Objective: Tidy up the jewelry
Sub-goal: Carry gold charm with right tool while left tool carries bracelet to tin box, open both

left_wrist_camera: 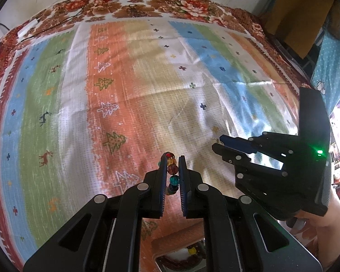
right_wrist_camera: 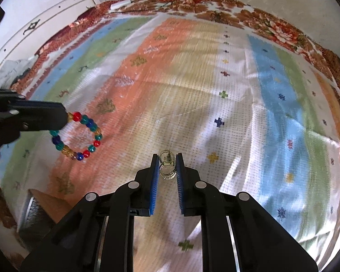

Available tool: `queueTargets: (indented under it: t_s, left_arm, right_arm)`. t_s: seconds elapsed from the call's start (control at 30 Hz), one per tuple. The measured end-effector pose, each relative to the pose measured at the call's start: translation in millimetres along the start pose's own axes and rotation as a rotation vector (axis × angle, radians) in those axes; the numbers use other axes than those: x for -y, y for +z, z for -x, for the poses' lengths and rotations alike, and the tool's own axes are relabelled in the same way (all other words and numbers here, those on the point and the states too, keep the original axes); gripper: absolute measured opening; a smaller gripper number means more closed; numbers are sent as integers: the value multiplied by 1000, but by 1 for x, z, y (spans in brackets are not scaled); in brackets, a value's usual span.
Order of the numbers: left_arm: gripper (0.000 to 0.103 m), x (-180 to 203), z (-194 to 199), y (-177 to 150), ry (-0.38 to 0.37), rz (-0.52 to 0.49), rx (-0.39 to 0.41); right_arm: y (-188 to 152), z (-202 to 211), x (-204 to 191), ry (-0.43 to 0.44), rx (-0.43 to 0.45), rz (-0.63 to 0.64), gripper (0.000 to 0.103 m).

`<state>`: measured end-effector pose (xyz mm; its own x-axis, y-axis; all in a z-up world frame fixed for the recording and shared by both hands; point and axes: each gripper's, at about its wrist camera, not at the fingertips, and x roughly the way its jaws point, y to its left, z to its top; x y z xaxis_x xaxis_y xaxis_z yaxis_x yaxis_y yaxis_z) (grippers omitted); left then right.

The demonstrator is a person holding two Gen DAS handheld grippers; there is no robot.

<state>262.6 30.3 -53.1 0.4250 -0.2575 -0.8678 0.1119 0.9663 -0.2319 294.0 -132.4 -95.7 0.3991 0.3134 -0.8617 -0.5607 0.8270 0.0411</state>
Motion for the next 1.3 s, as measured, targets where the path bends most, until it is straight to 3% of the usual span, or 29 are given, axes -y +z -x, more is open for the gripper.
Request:
queueTargets:
  t_s: [0.3,0.7,1.3]
  left_arm:
    - [10,9,30,-13,-24,14,60]
    - [10,30,69,-53,-59,-3,121]
    - [10,39,91,-100,-80,-3,142]
  right_arm:
    - [-9,51,-8,13,85,-22,16]
    - [-35,99,-25,71,165,-29,16]
    - [-79,122,-54,135,171,30,16]
